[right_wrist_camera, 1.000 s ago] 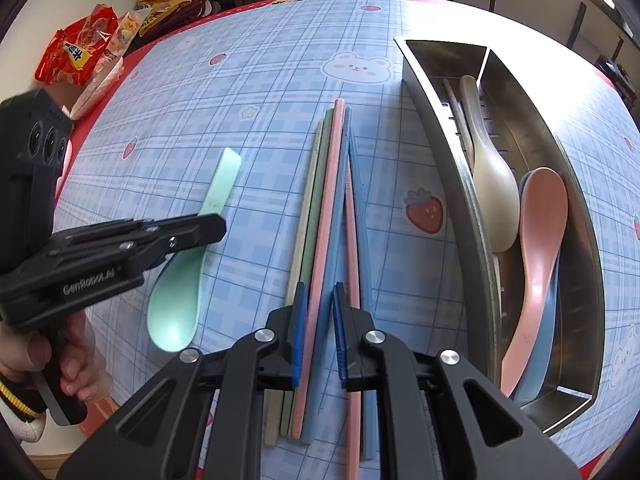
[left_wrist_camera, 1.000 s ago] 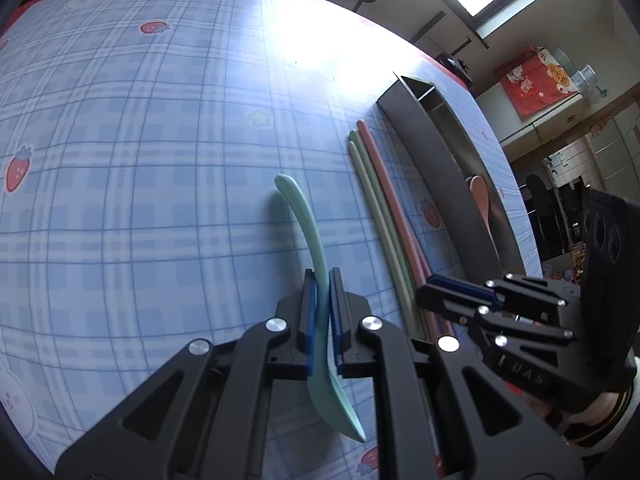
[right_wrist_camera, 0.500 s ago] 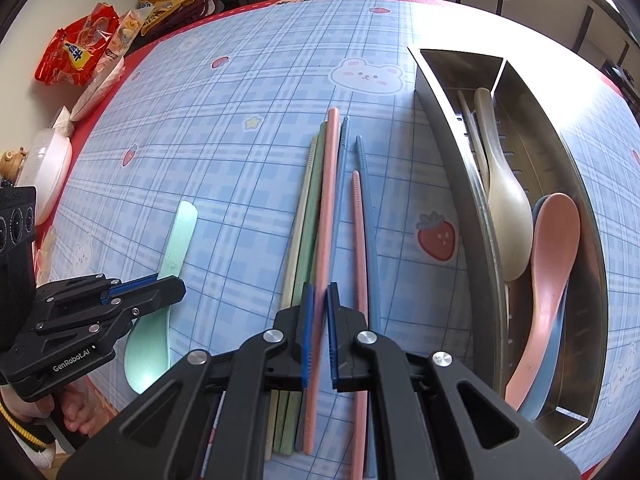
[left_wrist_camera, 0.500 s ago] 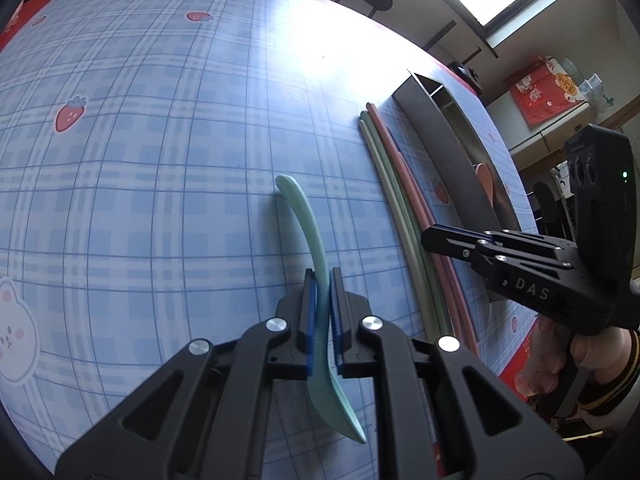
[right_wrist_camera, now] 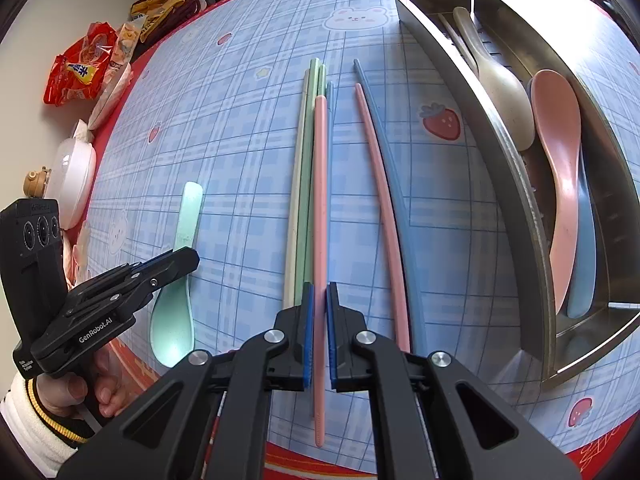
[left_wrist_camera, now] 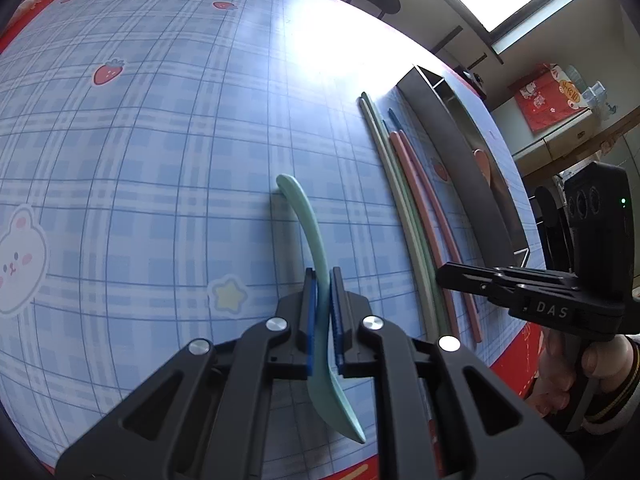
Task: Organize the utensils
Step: 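Lift the mint green spoon with the left gripper while the right gripper lifts a pink chopstick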
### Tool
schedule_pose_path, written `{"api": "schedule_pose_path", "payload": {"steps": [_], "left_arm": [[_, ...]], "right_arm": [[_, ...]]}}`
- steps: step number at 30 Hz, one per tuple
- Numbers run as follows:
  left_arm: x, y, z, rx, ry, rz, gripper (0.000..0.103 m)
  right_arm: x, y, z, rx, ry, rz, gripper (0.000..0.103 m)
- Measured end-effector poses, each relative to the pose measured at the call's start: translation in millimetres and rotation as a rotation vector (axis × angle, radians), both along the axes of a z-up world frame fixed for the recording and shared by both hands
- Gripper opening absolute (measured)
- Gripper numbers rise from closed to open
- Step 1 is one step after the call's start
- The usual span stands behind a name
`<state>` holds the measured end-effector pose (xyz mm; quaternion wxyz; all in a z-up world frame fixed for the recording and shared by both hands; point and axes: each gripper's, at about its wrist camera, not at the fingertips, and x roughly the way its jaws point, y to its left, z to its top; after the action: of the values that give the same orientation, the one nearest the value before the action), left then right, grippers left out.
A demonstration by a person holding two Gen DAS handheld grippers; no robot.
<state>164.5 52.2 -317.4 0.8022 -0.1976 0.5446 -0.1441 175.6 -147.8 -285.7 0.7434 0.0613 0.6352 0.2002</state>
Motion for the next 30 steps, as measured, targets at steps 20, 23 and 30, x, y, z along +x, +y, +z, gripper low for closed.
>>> {"api": "schedule_pose_path", "payload": {"steps": [20, 23, 30], "left_arm": [[-39, 6, 29, -0.076, -0.016, 0.086, 0.011], [-43, 6, 30, -0.074, -0.01, 0.094, 0.011], [-47, 8, 42, -0.069, -0.029, 0.109, 0.011]], "right_arm": [[-21, -2, 26, 0.077, -0.071, 0.044, 0.006], [-24, -5, 26, 0.087, -0.07, 0.033, 0.006], [-23, -14, 48, 0.143, -0.144, 0.017, 0.006]]}}
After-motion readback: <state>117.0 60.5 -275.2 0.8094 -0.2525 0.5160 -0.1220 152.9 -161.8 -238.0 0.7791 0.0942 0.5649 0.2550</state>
